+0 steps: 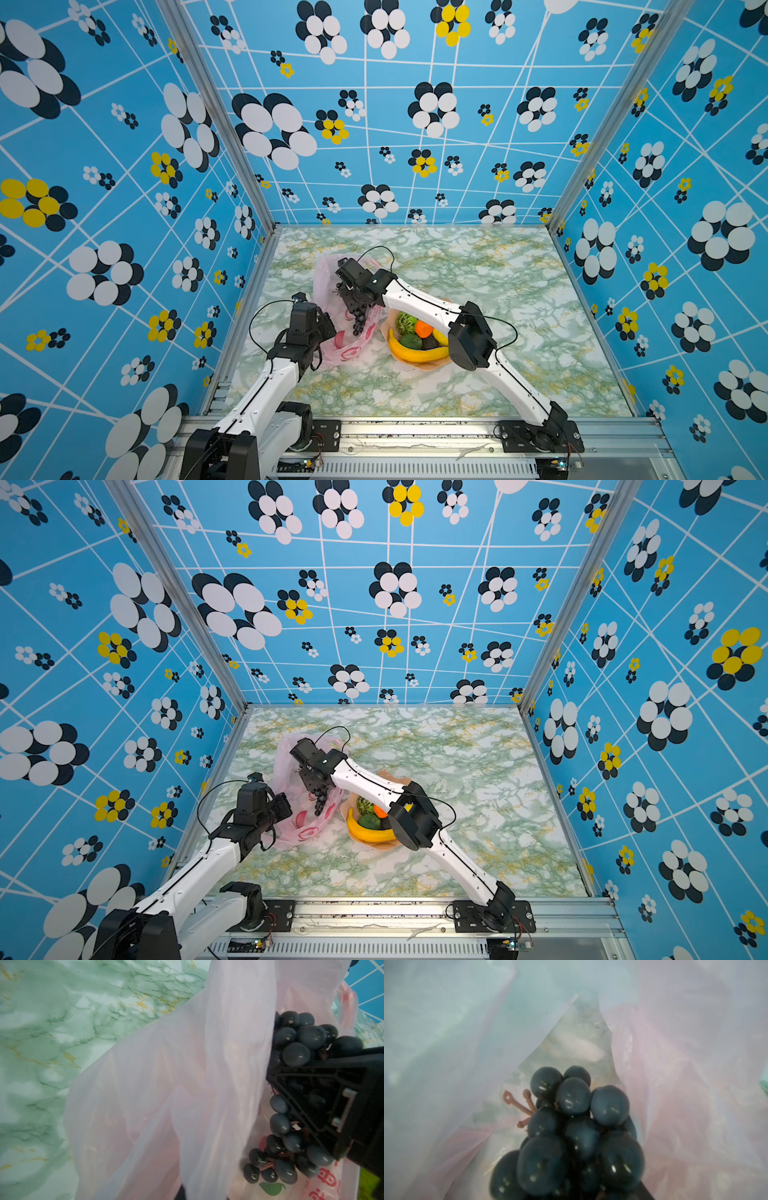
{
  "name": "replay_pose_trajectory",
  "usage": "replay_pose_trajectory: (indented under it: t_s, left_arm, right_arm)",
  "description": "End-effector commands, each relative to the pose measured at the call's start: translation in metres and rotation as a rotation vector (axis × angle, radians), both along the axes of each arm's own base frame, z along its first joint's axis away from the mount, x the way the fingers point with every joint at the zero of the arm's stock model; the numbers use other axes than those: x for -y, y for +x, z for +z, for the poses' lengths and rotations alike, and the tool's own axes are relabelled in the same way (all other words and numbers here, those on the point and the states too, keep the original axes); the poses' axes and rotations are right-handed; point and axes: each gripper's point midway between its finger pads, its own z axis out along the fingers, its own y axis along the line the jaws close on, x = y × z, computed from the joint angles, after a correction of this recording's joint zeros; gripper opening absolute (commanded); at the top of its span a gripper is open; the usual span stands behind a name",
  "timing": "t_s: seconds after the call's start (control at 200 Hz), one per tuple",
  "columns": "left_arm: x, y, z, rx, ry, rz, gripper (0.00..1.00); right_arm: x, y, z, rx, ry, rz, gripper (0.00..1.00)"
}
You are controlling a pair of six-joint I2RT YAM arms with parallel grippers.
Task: Take fruits out of the plastic bag
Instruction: Pick up the fruit from the plastic bag, then place the fruit on the plate.
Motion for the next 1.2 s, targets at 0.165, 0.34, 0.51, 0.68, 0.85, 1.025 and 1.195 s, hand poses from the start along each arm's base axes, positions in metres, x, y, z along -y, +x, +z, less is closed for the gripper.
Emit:
replay_pose_trajectory:
  t_s: [0.165,0.34,0.51,0.68,0.85,1.025,1.195]
  left_arm:
    - [-0.02,-0.002,-0.009,-0.049,0.012,0.082,0.0]
    - [-0.019,-0.001,-0.011,-0.056,-0.002,0.073,0.0]
    - [-0.02,-0.002,-0.011,-0.052,0.002,0.082,0.0]
    - [-0.022,-0.001,-0.014,-0.067,0.002,0.088,0.0]
    - [-0.023,-0.001,-0.013,-0.065,0.0,0.09,0.0]
    - [-0.022,-0.001,-0.013,-0.063,-0.003,0.09,0.0]
    - [-0.023,-0.002,-0.013,-0.061,-0.004,0.09,0.0]
  right_arm:
    - [-0.008,-0.011,0.044,0.034,0.119,0.05,0.41]
    - [-0.022,-0.021,0.037,-0.008,0.197,0.098,0.42]
    - [-0.019,-0.022,0.037,-0.015,0.199,0.082,0.4]
    - [-0.011,-0.028,0.073,0.024,0.235,0.097,0.4]
    - [0.011,-0.037,0.117,0.088,0.25,0.129,0.41]
    - [0.044,-0.041,0.145,0.132,0.257,0.118,0.41]
    - [0.086,-0.044,0.161,0.174,0.225,0.099,0.41]
